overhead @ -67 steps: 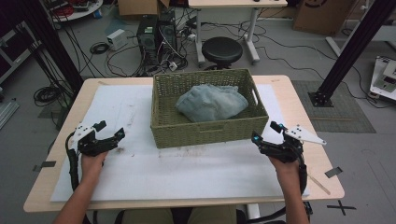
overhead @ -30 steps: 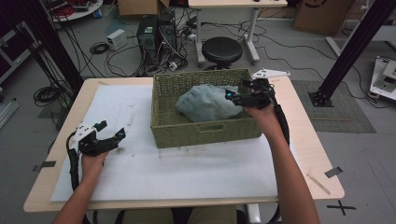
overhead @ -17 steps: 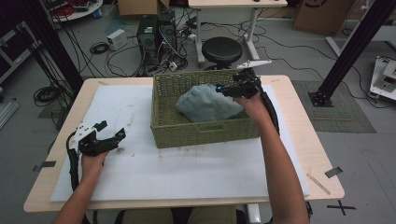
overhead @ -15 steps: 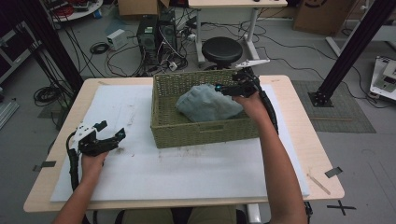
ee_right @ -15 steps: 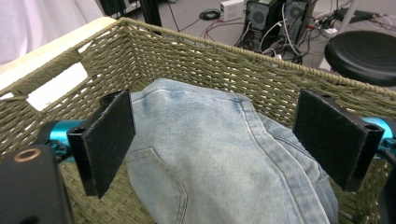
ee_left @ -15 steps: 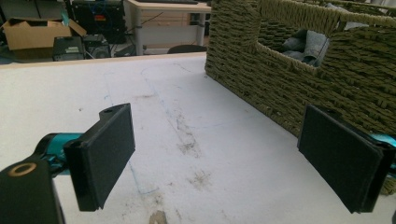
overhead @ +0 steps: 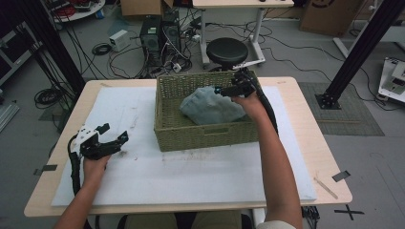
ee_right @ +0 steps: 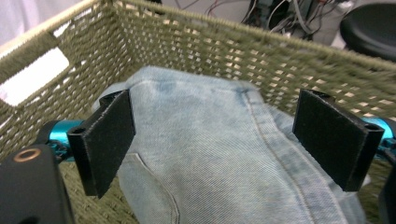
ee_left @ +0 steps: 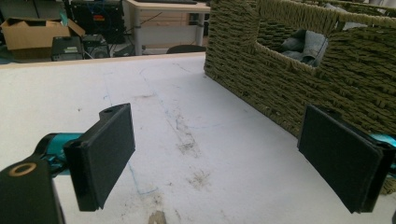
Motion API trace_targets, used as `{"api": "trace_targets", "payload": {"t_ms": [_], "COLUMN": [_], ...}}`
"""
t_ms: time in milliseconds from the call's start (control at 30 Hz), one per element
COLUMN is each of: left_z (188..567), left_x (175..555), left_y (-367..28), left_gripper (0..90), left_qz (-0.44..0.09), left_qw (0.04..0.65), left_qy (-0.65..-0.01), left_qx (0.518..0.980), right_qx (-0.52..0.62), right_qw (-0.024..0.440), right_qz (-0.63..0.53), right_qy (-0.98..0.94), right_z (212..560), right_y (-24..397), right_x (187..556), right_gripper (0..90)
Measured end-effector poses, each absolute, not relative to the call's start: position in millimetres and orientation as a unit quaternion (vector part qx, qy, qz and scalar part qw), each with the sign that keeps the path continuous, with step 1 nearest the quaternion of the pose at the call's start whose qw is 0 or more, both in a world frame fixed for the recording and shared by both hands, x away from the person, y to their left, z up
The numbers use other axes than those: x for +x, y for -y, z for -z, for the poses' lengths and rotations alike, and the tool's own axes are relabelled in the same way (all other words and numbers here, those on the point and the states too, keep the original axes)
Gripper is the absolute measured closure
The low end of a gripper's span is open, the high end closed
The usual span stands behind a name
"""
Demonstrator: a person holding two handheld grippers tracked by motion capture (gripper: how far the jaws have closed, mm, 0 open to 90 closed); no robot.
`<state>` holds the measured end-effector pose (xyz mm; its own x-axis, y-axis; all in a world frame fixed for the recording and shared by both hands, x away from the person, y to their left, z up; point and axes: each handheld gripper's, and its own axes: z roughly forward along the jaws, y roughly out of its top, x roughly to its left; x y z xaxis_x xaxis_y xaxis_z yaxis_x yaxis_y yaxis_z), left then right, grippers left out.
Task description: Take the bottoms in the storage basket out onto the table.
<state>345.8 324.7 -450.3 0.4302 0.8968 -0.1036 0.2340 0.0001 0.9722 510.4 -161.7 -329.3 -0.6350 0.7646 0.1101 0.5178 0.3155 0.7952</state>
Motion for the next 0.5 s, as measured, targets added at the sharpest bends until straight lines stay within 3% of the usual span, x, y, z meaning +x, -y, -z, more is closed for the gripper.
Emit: {"api": "trace_targets", "payload": {"t_ms": [500], "left_z": [450.3], "left_x": [345.7], "left_y": [-325.0], "left_gripper": [11.1], "left_qz": [-0.298], "left_qw": [0.555], "left_qy": [-0.441], "left_qx": [0.639], "right_qx": [0.404], "right_qw": [0.11], "right_qz": [-0.354], "right_qy": [-0.836], "right_z": [362.3], "right_y": [136.5], "right_x": [521.6], "right_gripper": [13.5]}}
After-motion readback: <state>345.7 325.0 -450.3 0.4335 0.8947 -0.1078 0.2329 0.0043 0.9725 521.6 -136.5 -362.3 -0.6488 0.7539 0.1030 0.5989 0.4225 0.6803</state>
